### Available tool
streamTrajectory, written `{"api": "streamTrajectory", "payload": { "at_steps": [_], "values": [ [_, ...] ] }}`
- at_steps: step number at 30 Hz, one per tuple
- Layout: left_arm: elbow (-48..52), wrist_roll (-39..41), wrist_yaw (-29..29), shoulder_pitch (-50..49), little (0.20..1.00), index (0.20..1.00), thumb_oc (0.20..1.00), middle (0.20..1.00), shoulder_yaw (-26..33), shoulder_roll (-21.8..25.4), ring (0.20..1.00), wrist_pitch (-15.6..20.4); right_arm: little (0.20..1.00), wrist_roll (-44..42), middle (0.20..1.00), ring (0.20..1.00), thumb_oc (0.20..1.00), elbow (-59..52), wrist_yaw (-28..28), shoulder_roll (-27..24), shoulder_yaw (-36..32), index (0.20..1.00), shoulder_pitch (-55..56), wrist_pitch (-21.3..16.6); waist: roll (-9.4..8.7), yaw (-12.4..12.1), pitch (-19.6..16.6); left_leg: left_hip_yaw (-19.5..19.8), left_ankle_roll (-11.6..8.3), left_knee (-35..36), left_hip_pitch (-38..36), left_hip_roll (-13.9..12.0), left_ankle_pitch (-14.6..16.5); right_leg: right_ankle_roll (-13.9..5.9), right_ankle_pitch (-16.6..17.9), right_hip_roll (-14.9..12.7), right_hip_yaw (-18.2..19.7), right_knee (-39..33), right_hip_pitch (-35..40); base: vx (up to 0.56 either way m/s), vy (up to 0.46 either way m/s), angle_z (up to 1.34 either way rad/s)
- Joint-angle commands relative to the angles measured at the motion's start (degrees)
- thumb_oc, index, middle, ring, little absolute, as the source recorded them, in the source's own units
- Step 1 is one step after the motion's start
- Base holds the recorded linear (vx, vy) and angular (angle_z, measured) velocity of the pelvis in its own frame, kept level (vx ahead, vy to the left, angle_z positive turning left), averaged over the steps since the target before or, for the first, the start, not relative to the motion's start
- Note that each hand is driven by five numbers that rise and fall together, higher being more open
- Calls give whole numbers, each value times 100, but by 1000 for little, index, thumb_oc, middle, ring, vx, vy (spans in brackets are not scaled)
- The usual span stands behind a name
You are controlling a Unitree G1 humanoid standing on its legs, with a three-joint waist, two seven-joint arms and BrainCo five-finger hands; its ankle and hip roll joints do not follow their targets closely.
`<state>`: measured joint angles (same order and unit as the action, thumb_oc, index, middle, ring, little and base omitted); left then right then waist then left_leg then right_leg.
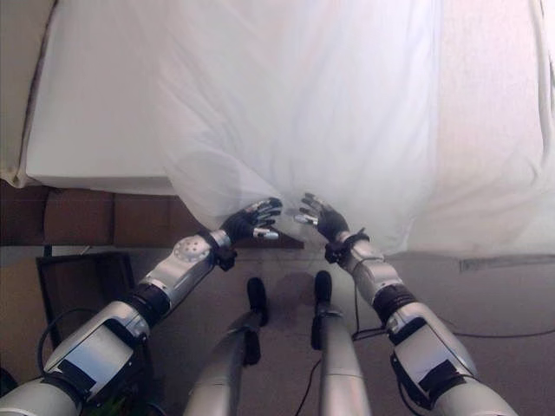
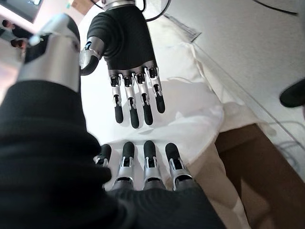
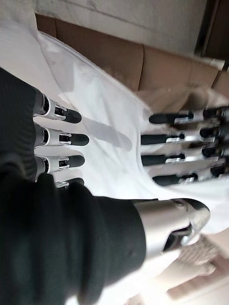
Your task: Make the bed
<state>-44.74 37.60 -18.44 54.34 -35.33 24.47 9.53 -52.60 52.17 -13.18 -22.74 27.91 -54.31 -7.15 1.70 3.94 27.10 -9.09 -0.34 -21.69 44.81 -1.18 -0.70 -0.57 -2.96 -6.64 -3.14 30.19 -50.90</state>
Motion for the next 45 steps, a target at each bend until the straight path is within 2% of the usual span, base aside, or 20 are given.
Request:
{"api": "streamTrajectory", "payload": {
  "at_steps": [1,5,12,16,18,19,21,23,25,26,28,29,31,34,36,38,39,43,44,45],
  "values": [
    [-280,117,6,384,1000,1000,1000,1000,260,-301,1000,258,1000,-396,1000,1000,1000,84,104,112,-122,1000,-365,-170,-24,80,-202,-210,-205,-754,280,-54,495,-510,143,140,-48,-193,26,-2,1,-3],
    [-773,-138,449,866,1000,1000,1000,1000,387,-143,1000,363,1000,-597,1000,1000,1000,560,312,108,-201,1000,-958,-220,-29,105,-114,-216,-204,-964,489,-51,579,-495,84,138,-7,36,-189,2,15,-5],
    [-1008,-316,633,1161,1000,1000,1000,1000,404,31,1000,464,1000,-639,1000,1000,1000,853,379,32,-227,1000,-1309,-262,-79,125,-37,-246,-218,-780,471,-26,497,-514,134,154,-23,-165,-144,1,3,-2],
    [-866,-667,1241,953,1000,1000,1000,1000,597,107,1000,525,1000,-665,1000,1000,1000,496,396,-57,-327,1000,-1003,-336,-97,113,47,-194,-200,-684,370,28,486,-517,125,164,-40,-270,-22,5,1,-1],
    [-850,-955,1648,692,1000,1000,1000,1000,825,208,1000,415,1000,-603,1000,1000,1000,144,430,-169,-401,1000,-717,-379,-83,82,64,-153,-194,-556,284,50,448,-521,128,150,-74,-365,70,10,-16,1],
    [-843,-961,1655,686,1000,1000,1000,1000,827,206,1000,411,1000,-601,1000,1000,1000,135,435,-169,-400,1000,-710,-378,-83,86,48,-153,-190,-537,299,56,421,-519,151,146,-74,-382,56,7,-33,-1],
    [-1207,-1684,2441,367,1000,1000,1000,1000,1378,333,1000,-90,1000,-542,1000,1000,1000,-370,461,-312,-580,1000,-249,-330,-60,23,90,-120,-197,-418,167,64,392,-518,142,133,-126,-514,218,12,-45,1],
    [-1192,-1982,2643,249,1000,1000,1000,1000,1526,405,1000,-252,1000,-496,1000,1000,1000,-531,465,-328,-699,1000,-68,-313,-43,5,69,-101,-192,-360,152,69,356,-519,161,132,-144,-573,240,9,-17,1],
    [-969,-2441,3069,-216,1000,1000,1000,1000,2021,491,1000,-635,1000,-398,1000,1000,1000,-876,425,-407,-1030,1000,398,-273,21,-86,94,-40,-195,-312,43,88,358,-511,128,136,-178,-640,375,17,-37,3],
    [-955,-2446,3073,-227,1000,1000,1000,1000,2026,491,1000,-644,1000,-395,1000,1000,1000,-884,430,-406,-1029,1000,405,-271,21,-82,77,-40,-192,-297,60,92,333,-509,151,133,-179,-657,359,4,-24,3],
    [-93,-2976,3154,-962,1000,1000,1000,1000,2452,583,1000,-1079,1000,-258,1000,1000,1000,-1288,405,-467,-1379,1000,751,-214,123,-194,102,4,-178,-203,-90,123,360,-498,109,140,-184,-722,493,0,0,0],
    [-75,-2982,3155,-976,1000,1000,1000,1000,2460,583,1000,-1090,1000,-255,1000,1000,1000,-1295,409,-465,-1377,1000,757,-212,121,-190,86,2,-175,-186,-75,127,334,-496,133,138,-183,-740,479,16,-14,3],
    [558,-3470,3220,-1435,1000,1000,1000,1000,2710,677,1000,-1340,1000,-205,1000,1000,1000,-1544,375,-517,-1602,1000,952,-147,181,-248,74,11,-184,-160,-121,139,327,-480,128,127,-198,-779,535,5,-7,4],
    [1376,-3886,2989,-2024,1000,1000,1000,1000,3012,702,1000,-1662,1000,-76,1000,1000,1000,-1898,405,-594,-1916,1000,1171,-33,250,-300,40,17,-178,-58,-204,149,314,-453,113,137,-202,-857,611,1,-5,2],
    [1967,-4400,2627,-2234,1000,1000,1000,1000,3015,858,1000,-1920,1000,25,1000,1000,1000,-2043,402,-624,-2059,1000,1221,91,306,-330,53,40,-151,-31,-272,149,363,-438,69,155,-194,-856,663,6,-4,2],
    [2425,-4478,2126,-2387,1000,1000,1000,1000,3021,904,1000,-2121,1000,116,1000,1000,1000,-2152,406,-665,-2156,1000,1248,223,337,-338,31,34,-129,0,-254,162,331,-426,113,148,-185,-891,652,0,0,0],
    [3017,-4329,1393,-2408,1000,1000,1000,1000,2850,1047,1000,-2138,1000,204,1000,1000,1000,-2267,373,-685,-2250,1000,1271,341,401,-327,35,31,-129,17,-316,172,358,-417,93,152,-170,-916,715,11,13,6],
    [3843,-3039,-25,-2281,1000,1000,1000,1000,2173,1412,1000,-2066,1000,306,1000,1000,1000,-2166,302,-695,-2202,1000,1194,459,482,-292,1,8,-78,98,-376,200,332,-413,152,150,-130,-979,747,3,5,1],
    [3844,-3033,-27,-2272,1000,1000,1000,1000,2170,1420,1000,-2068,1000,306,1000,1000,1000,-2162,299,-693,-2209,1000,1188,459,474,-297,-6,5,-75,111,-359,202,304,-411,180,149,-128,-997,731,0,0,0],
    [4177,-1797,-561,-2070,1000,1000,1000,1000,1604,1779,1000,-1950,1000,279,1000,1000,1000,-2020,243,-662,-2029,1000,1105,439,515,-258,-10,-23,-80,157,-432,203,299,-423,192,160,-101,-1022,779,0,19,-4]
  ]
}}
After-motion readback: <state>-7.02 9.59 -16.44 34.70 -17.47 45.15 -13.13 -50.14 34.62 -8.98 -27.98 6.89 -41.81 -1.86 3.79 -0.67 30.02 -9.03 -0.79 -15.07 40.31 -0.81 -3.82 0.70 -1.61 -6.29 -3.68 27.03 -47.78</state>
